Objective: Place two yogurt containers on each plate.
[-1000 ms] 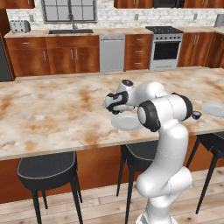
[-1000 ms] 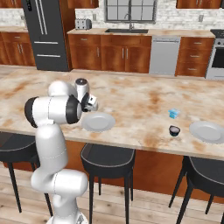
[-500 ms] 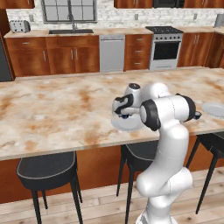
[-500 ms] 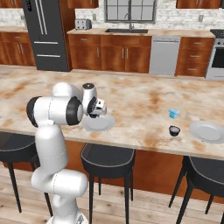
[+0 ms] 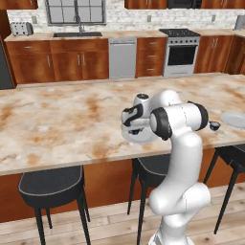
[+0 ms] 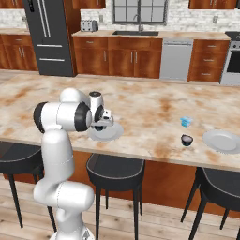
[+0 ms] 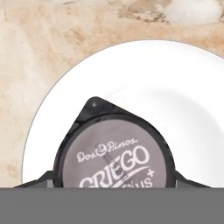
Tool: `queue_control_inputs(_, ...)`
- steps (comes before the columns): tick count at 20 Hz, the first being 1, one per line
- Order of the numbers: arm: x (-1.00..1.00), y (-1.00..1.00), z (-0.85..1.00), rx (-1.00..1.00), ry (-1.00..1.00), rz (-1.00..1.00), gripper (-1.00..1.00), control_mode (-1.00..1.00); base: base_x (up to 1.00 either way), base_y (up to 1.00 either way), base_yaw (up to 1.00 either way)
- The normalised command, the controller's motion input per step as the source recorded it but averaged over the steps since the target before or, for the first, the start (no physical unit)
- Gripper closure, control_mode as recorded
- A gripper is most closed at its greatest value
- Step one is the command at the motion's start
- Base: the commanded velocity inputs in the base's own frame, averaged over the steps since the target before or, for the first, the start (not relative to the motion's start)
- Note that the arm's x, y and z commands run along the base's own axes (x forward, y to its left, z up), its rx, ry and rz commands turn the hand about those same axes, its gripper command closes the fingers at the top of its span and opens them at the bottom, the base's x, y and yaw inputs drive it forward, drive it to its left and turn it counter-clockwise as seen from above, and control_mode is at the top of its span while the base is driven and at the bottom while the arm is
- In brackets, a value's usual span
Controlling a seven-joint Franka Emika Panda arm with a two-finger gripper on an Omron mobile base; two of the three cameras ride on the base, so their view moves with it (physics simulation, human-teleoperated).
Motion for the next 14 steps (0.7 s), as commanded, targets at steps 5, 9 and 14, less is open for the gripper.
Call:
queue_control_inputs(5,0.00,0.00,-0.07,0.00,0.01,0.00,-1.00,-1.00,0.00,0.00,0.00)
queue_control_inputs(9,0.00,0.00,0.00,0.00,0.00,0.00,-1.00,-1.00,0.00,0.00,0.00)
queue_control_inputs(14,0.00,0.00,0.00,0.00,0.00,0.00,-1.00,-1.00,0.00,0.00,0.00)
